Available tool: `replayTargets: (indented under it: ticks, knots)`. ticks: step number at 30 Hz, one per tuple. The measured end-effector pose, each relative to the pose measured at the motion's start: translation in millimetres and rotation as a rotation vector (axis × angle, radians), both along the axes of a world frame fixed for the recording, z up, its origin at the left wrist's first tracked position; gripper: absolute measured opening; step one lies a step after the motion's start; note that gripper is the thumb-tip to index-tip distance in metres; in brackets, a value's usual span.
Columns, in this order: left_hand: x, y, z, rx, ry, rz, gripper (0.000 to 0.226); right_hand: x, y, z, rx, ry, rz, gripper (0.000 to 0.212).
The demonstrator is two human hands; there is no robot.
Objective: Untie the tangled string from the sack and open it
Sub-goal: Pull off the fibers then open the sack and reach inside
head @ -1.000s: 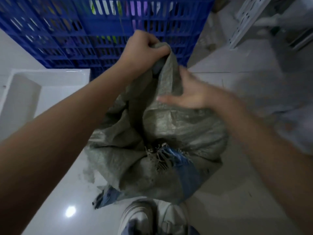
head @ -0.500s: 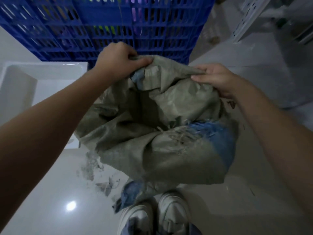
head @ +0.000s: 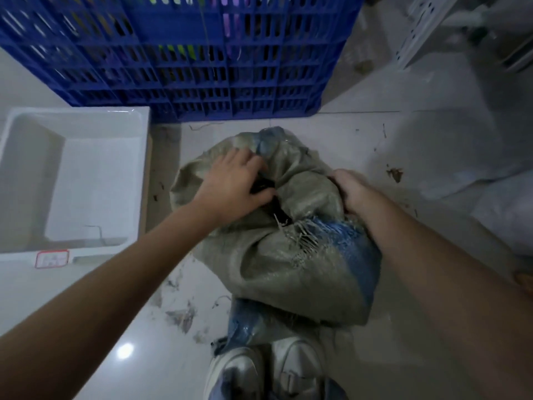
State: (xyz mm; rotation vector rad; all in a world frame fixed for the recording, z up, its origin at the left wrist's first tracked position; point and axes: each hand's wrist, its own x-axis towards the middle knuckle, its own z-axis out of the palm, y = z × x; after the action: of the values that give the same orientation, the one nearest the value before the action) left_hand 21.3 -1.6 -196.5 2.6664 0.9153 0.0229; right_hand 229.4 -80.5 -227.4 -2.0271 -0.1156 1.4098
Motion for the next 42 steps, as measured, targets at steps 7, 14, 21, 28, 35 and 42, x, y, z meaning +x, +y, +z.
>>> replayTargets:
  ticks: [7, 14, 21, 28, 35, 42]
  knots:
    - [2, -34, -17, -0.099, 0.130, -0.115, 0.071, -17, -9, 46, 0.578, -1.090, 0.802, 0.016]
    - [6, -63, -23, -0.007, 0.717, -0.263, 0.069, -39, -15, -2, -0.092, -0.876, 1.933, 0.066]
    - [-55, -34, -26, 0.108, 1.023, -0.375, 0.058, 28, -6, 10, -0.499, -0.891, 1.841, 0.125]
    - [-17, -4, 19, 0.162, 0.813, -0.239, 0.041, 0, 16, 29, -0.220, -0.971, 1.815, 0.066]
    - [52, -10, -27, 0.254, 0.731, -0.264, 0.066, -86, -10, 10, -0.186, -0.619, 1.842, 0.058]
    - [22, 60, -27, 0.491, 0.957, -0.129, 0.096, -80, -74, -16, -0.361, -0.561, 1.864, 0.122]
